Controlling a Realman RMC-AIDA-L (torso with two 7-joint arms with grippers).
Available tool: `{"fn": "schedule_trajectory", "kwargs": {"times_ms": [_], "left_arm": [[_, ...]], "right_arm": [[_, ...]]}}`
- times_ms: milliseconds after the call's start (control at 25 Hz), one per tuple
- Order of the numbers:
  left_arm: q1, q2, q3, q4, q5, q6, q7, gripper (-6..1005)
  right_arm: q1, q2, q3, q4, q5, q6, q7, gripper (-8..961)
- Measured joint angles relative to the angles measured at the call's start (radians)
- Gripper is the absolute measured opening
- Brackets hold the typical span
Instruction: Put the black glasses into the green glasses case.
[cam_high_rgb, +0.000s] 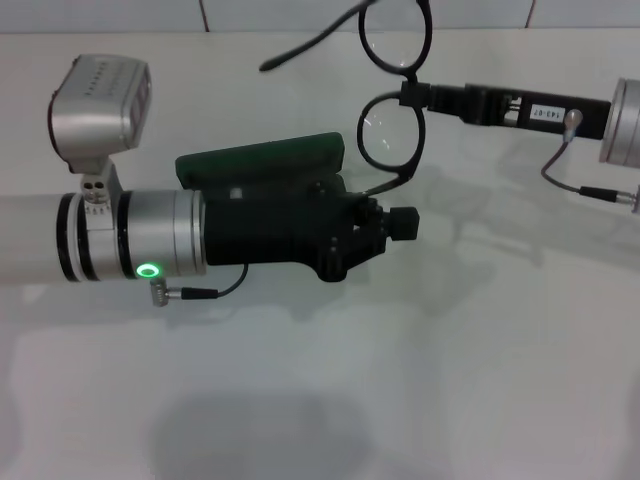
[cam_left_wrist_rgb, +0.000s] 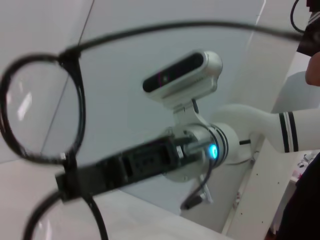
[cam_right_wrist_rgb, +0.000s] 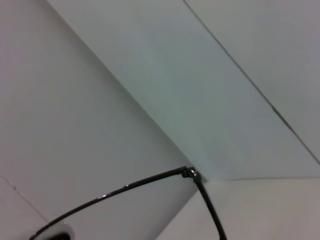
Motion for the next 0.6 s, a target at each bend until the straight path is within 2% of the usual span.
{"fn": "schedule_trajectory", "kwargs": {"times_ms": [360, 600], "left_arm": [[-0.012, 0.004, 0.000, 0.015, -0.029, 0.000, 0.001, -2], [-0.028, 0.004, 0.000, 0.021, -0.029, 0.000, 0.001, -2]], "right_arm": [[-0.010, -0.008, -0.124, -0.007, -0.004, -0.003, -0.021, 37], [-0.010, -0.009, -0.164, -0.011, -0.006, -0.039, -0.059, 37]]}}
